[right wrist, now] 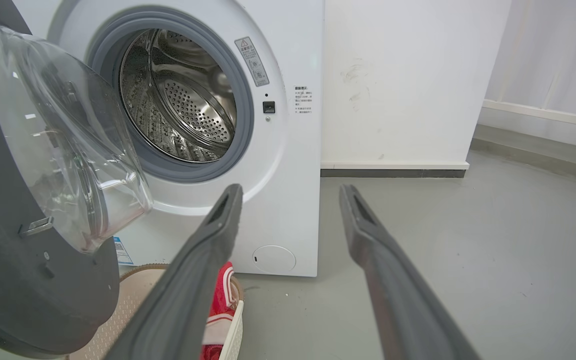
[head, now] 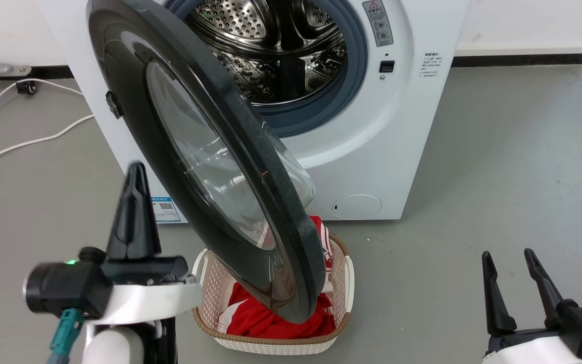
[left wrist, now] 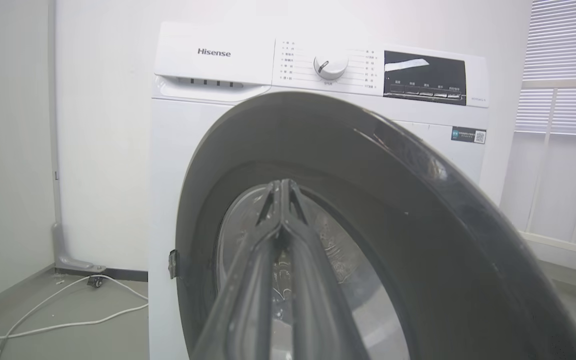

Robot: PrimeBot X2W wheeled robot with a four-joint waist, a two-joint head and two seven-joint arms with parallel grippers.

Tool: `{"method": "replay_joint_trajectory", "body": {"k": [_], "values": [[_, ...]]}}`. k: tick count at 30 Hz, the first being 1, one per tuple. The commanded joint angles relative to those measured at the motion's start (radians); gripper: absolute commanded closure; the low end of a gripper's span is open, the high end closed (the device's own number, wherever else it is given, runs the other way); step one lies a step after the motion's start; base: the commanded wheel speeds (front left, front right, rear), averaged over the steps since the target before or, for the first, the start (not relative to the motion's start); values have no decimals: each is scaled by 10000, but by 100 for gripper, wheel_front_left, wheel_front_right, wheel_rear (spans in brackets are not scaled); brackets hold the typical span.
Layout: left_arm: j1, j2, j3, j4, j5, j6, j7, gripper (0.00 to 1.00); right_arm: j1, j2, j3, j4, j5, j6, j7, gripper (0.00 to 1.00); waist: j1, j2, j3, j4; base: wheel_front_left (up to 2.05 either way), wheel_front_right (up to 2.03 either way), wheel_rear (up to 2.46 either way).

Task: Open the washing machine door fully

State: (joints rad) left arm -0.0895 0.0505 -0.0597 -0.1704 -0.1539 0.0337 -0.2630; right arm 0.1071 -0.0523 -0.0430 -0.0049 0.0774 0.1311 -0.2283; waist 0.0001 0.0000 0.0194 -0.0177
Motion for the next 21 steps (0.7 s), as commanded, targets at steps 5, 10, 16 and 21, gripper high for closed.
{"method": "replay_joint_trajectory", "body": {"k": [5, 10, 16, 21], "values": [[-604, -5, -201, -1546, 206, 109, -25, 100, -40, 38, -20, 67, 34, -7, -48, 0, -1, 0, -77, -10, 0, 0, 0], [-1280, -5, -745, -2992, 270, 2, -22, 100, -42, 38, -61, 111, 15, -7, -41, 0, -1, 0, -96, -17, 0, 0, 0], [-1745, -2, -2452, -3706, -121, -331, 298, 100, -47, 38, -106, 176, 26, -7, -17, 0, -1, 0, -111, -67, 0, 0, 0], [-1554, 1, -4518, -3278, -833, -713, 1261, 100, -69, 38, -127, 206, 48, -7, -12, 0, -1, 0, -91, -72, 0, 0, 0]]}}
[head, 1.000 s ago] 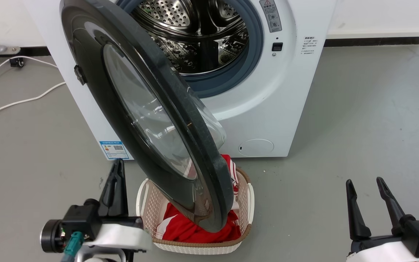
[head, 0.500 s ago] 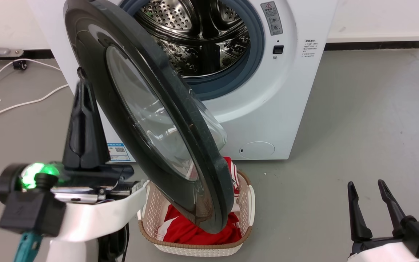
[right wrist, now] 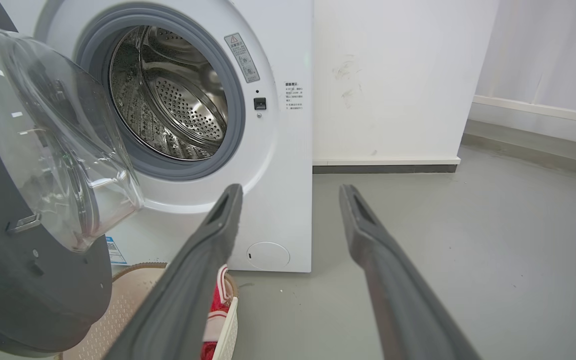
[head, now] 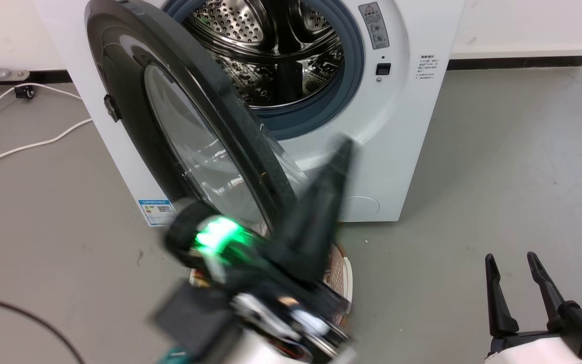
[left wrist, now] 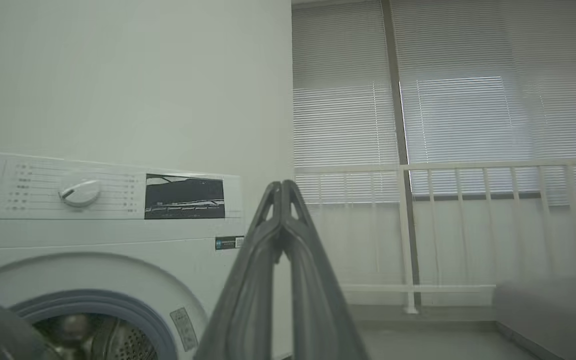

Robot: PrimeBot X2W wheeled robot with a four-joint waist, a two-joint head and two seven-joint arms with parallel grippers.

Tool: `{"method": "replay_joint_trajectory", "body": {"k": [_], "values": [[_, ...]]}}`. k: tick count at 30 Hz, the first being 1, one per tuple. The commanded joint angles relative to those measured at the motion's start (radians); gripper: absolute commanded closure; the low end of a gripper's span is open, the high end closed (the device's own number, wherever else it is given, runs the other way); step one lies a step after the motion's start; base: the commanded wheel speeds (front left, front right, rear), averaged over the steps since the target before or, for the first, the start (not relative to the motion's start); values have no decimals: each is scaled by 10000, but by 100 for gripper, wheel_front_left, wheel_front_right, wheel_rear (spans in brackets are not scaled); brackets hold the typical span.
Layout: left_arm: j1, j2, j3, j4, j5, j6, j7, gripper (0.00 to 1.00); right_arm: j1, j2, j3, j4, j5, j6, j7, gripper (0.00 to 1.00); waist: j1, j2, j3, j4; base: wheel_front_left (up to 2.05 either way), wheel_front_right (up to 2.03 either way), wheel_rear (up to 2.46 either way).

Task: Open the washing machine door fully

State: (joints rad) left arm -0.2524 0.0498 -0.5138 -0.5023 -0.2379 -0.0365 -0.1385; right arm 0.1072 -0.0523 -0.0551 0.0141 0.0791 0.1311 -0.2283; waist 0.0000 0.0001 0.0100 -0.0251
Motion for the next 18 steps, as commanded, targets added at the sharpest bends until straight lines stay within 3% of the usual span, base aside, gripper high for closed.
{"method": "replay_joint_trajectory", "body": {"k": [1, 8, 14, 18], "values": [[188, 9, -365, 188, -89, -81, 237, 100, -78, 38, -16, 27, 39, -7, -11, 0, 0, -1, 15, 7, 0, 0, 0], [1186, 315, -1928, 1243, -239, -301, 1437, 100, -96, 36, -17, 109, 101, -7, -24, 0, 0, -1, 62, 48, 0, 0, 0], [1995, 826, -2264, 2264, 12, -52, 1630, 100, -168, 37, 56, 185, 162, -7, -5, 0, 0, -1, 165, 128, 0, 0, 0], [2166, 749, -2189, 3130, 146, 250, 1305, 100, -240, 35, 66, 261, 174, -7, 28, 0, 0, -1, 225, 135, 0, 0, 0]]}}
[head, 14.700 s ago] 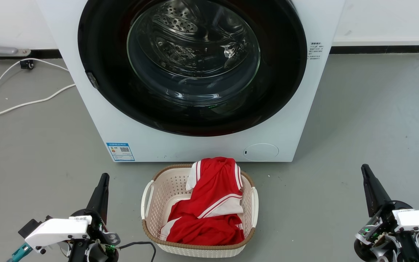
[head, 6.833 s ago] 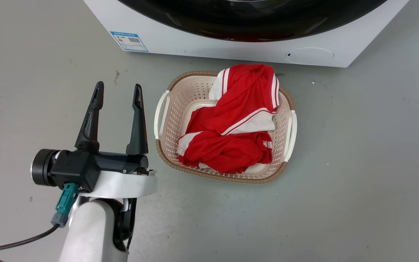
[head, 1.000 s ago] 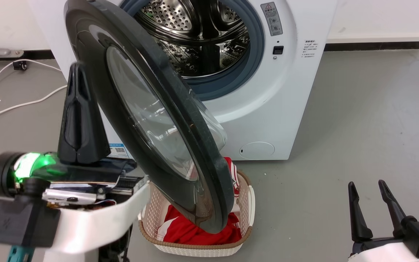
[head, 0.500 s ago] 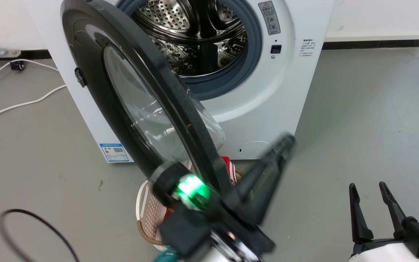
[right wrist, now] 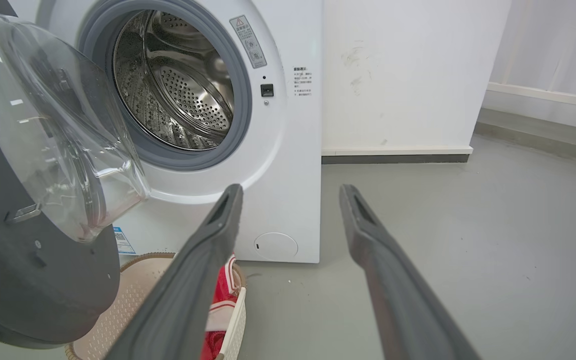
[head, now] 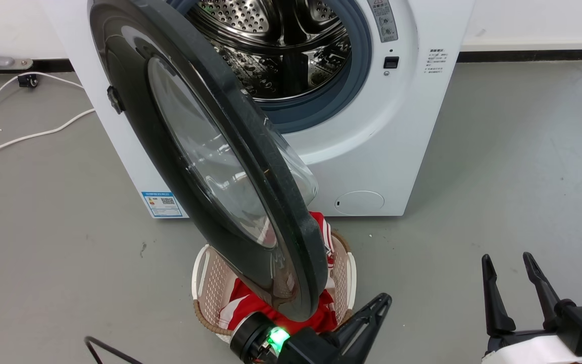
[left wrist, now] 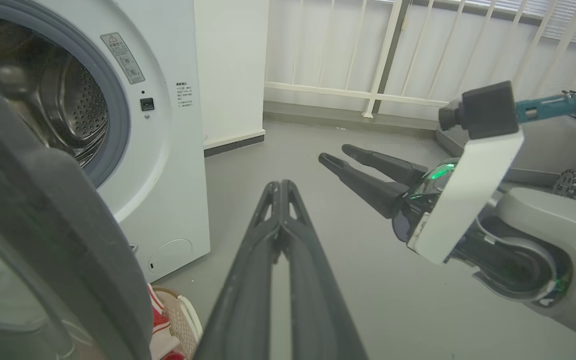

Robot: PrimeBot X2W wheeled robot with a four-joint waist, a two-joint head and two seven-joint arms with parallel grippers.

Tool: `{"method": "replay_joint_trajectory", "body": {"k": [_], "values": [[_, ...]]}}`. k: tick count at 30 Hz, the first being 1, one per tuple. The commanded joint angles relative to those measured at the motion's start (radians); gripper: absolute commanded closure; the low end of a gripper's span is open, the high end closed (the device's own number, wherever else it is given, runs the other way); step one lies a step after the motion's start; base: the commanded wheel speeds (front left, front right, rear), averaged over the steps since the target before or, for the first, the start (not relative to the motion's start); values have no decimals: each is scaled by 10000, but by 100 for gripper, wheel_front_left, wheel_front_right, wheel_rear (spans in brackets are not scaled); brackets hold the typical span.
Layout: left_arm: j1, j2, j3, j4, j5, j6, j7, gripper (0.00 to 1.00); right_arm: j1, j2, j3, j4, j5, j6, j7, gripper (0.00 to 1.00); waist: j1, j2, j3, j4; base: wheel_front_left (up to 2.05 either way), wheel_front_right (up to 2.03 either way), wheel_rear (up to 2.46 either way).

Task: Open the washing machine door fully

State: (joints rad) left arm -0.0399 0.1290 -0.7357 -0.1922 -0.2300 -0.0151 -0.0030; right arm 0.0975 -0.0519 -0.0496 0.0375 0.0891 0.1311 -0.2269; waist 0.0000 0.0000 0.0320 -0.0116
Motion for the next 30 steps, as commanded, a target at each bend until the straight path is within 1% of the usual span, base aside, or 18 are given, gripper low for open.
{"method": "replay_joint_trajectory", "body": {"k": [1, 4, 12, 18, 23, 30], "values": [[14, -76, 77, 222, 89, 119, -177, 100, -156, 33, 17, 42, 92, -7, 23, 0, 0, 0, 21, -4, 0, 0, 0], [-238, -254, 227, 753, 124, 326, -606, 100, -195, 33, 53, 53, 102, -7, 40, 0, 0, 0, 74, -11, 0, 0, 0], [-1126, -627, 524, 2091, -211, 567, -1508, 100, -277, 33, 172, 99, 117, -7, 82, 0, 0, 0, 181, -152, 0, 0, 0], [-1706, -717, 624, 2836, -506, 733, -1845, 100, -341, 31, 238, 140, 175, -7, 109, 0, 0, 0, 245, -278, 0, 0, 0], [-2094, -762, 836, 3455, -751, 1069, -2044, 100, -358, 33, 284, 191, 208, -7, 89, 0, 0, 0, 297, -368, 0, 0, 0], [-2220, -731, 1062, 3859, -900, 1470, -2207, 100, -314, 33, 295, 266, 215, -7, 55, 0, 0, 0, 303, -323, 0, 0, 0]]}}
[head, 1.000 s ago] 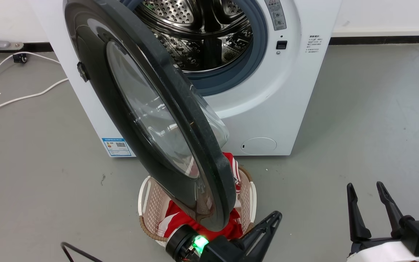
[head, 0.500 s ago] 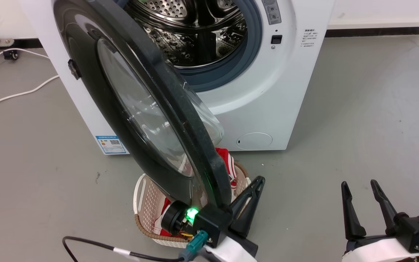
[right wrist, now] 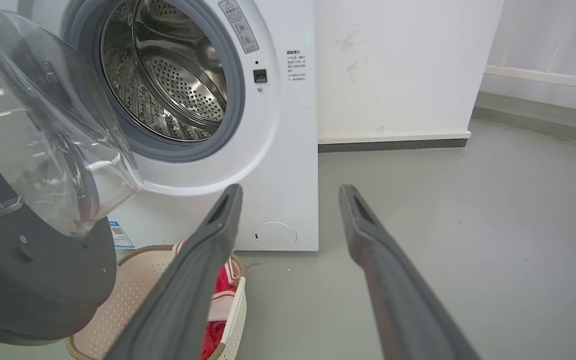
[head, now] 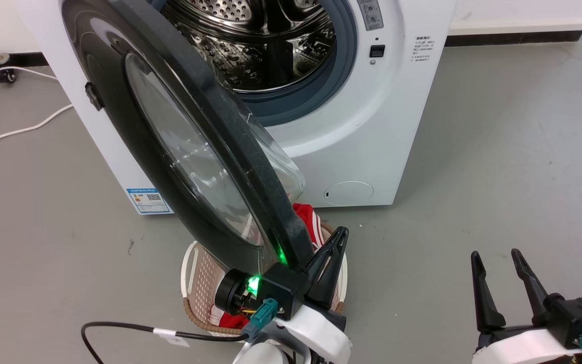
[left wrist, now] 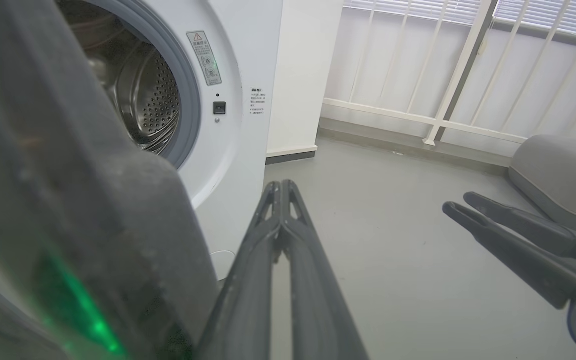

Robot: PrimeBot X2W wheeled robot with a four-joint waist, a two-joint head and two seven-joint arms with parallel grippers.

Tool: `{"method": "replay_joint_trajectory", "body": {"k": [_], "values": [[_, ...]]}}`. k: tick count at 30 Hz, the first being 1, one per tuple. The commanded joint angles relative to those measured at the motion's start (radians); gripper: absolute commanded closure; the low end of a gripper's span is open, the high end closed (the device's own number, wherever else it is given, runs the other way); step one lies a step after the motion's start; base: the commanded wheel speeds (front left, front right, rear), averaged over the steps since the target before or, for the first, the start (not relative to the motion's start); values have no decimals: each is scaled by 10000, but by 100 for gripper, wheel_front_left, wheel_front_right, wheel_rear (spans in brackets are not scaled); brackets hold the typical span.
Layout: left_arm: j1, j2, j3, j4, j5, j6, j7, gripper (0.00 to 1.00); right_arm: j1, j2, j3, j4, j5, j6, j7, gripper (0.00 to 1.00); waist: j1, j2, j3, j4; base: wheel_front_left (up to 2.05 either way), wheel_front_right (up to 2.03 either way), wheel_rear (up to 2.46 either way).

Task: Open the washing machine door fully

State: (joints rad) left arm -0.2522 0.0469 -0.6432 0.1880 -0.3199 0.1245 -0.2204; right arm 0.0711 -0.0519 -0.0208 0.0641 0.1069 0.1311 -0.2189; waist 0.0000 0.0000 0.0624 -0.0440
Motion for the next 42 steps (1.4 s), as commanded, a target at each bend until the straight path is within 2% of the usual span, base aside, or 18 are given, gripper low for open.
{"method": "replay_joint_trajectory", "body": {"k": [1, 10, 24, 35, 42], "values": [[-93, 105, 175, 73, -7, 108, -47, 100, -50, 32, 15, 14, 43, -7, -27, 0, 0, 0, -9, 13, 0, 0, 0], [596, 655, 270, -491, 153, 559, 26, 100, 57, 32, 47, 31, 9, -7, 39, 0, 0, 0, -147, 108, 0, 0, 0], [2434, 1574, 440, -2599, 87, 1352, 421, 100, 346, 32, -91, -173, -41, -7, 194, 0, 0, 0, -430, 580, 0, 0, 0], [3426, 2149, 770, -3503, 29, 1998, 751, 100, 547, 32, -159, -337, 24, -7, 269, 0, 0, 0, -486, 1483, 0, 0, 0], [3780, 2286, 924, -3798, -13, 2255, 745, 100, 595, 32, -330, -436, 38, -7, 284, 0, 0, 0, -479, 2387, 0, 0, 0]]}}
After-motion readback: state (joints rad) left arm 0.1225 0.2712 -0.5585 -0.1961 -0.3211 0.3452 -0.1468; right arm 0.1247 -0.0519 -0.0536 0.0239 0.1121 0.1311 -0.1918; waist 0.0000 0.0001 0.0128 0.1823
